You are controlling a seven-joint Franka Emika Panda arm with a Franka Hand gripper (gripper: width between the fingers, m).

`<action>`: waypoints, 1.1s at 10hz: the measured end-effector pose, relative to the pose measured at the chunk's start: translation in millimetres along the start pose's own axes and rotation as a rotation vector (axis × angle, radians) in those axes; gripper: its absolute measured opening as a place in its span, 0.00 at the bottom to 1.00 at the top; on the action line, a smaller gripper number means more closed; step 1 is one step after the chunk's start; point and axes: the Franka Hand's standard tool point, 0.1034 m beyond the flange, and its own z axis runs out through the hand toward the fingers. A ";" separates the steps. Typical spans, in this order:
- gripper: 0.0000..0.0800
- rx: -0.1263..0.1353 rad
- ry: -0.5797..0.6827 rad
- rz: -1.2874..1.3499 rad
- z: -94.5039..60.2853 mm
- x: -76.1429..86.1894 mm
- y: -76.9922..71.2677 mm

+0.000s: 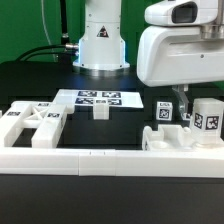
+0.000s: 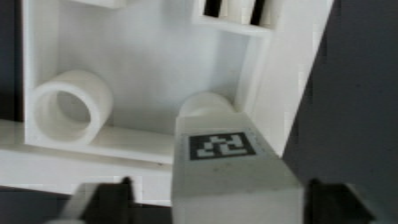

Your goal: Assemble chair

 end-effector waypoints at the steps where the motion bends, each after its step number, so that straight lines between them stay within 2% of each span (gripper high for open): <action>1: 0.43 0.000 0.000 0.007 0.0 0.0 -0.1; 2: 0.36 0.000 0.000 0.026 0.0 0.0 -0.1; 4: 0.36 0.003 0.000 0.058 0.0 0.0 -0.4; 7: 0.36 0.045 -0.004 0.402 0.4 -0.1 1.0; 11: 0.36 0.047 -0.013 0.737 0.7 -0.3 -0.4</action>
Offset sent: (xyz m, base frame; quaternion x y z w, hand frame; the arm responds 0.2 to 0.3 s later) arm 0.0000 0.0000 0.0000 0.0000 0.0000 0.0000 1.0000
